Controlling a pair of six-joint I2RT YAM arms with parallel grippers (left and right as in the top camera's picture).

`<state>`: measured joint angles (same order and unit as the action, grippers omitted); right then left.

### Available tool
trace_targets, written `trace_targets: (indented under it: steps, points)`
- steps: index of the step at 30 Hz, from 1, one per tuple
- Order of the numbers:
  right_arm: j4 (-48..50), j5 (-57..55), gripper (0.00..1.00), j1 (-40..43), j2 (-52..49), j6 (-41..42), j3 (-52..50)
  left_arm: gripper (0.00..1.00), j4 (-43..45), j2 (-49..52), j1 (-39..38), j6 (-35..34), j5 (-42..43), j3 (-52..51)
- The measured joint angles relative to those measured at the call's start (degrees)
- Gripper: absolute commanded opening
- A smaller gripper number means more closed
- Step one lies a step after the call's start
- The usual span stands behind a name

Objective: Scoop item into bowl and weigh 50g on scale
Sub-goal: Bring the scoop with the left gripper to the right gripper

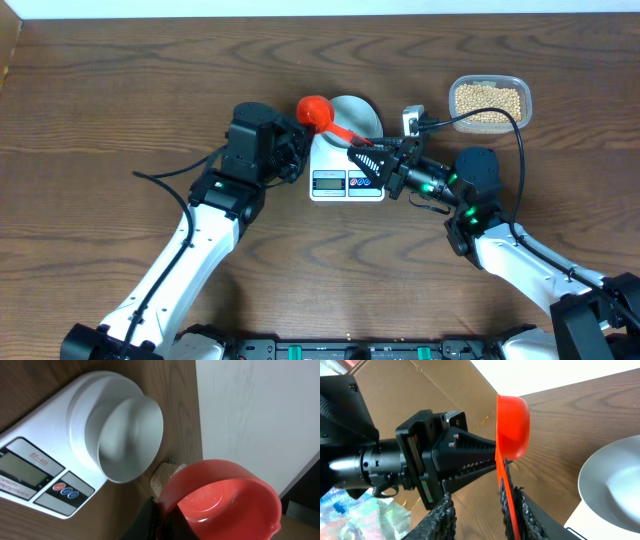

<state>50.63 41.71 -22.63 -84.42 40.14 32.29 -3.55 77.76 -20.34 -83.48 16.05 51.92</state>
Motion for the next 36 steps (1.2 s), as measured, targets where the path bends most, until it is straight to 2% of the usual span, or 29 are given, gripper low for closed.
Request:
trace_targets:
  steps: [16,23,28,36]
  points:
    - [0.0,-0.2,0.22,-0.1,0.0,0.0,0.0,0.07,-0.1,0.0,-3.0,2.3,0.3,0.0]
    - [0.0,-0.7,0.11,-0.1,0.0,0.0,0.0,0.07,-0.1,0.0,-3.0,2.7,0.6,0.0]
    - [0.0,-1.1,0.09,-0.1,0.0,0.1,0.0,0.07,-0.1,0.0,-3.0,2.8,0.7,0.0]
    - [-0.1,-1.9,0.01,0.0,0.0,0.2,0.0,0.07,-0.1,0.0,-3.0,3.7,1.6,0.0]
